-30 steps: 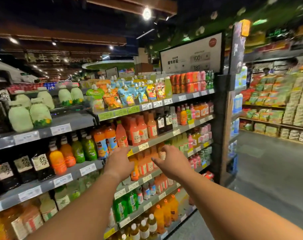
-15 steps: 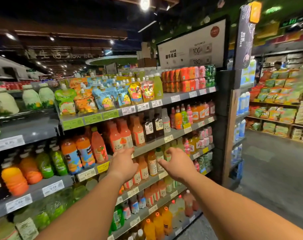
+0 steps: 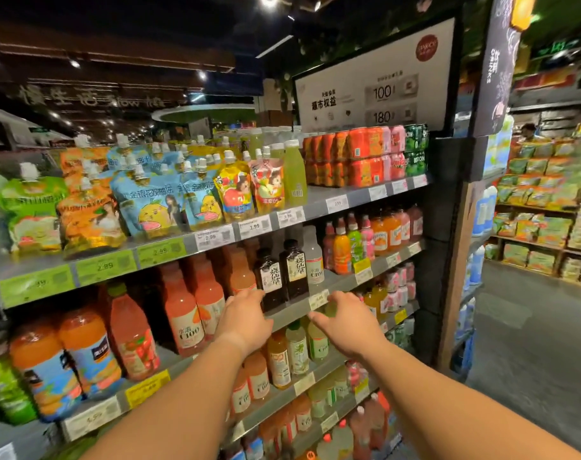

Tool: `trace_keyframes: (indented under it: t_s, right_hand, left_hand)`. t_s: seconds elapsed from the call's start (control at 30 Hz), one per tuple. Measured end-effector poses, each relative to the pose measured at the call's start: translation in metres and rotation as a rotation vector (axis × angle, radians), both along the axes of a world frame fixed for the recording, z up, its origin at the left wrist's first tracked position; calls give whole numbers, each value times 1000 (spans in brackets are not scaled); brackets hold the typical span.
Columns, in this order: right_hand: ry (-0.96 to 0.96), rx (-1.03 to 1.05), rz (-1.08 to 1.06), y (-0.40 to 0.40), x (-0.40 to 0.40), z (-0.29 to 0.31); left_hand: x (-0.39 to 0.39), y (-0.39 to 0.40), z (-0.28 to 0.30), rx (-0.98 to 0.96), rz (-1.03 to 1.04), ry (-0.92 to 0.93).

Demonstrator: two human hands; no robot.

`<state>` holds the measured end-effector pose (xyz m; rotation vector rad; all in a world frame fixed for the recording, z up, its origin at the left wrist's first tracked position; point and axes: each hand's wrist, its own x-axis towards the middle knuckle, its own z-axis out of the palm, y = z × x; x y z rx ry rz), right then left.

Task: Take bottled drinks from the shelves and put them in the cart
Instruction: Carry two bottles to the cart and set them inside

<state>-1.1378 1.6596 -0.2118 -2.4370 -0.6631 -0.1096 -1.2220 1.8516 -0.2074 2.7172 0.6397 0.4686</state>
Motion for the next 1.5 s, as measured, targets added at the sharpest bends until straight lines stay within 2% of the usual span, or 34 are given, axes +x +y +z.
trace_keyframes:
  t_s: [0.3, 0.67, 0.8, 1.0, 1.27, 1.5]
  right_hand:
    - [-2, 55, 205, 66, 112, 10]
    - [1, -76, 453, 129, 239, 23]
    - [40, -121, 511, 139, 253, 12]
    - [-12, -172, 565, 147, 265, 11]
    - [96, -195, 637, 144, 271, 13]
    - [-60, -158, 681, 121, 253, 20]
  left_hand:
    - [90, 39, 3, -62, 153, -66]
    - [171, 45, 0, -225, 452, -84]
    - [180, 45, -3, -176, 528, -76]
    - [185, 42, -2, -78, 547, -17]
    - [180, 46, -2, -237, 501, -21]
    - [148, 32, 6, -205, 393, -140]
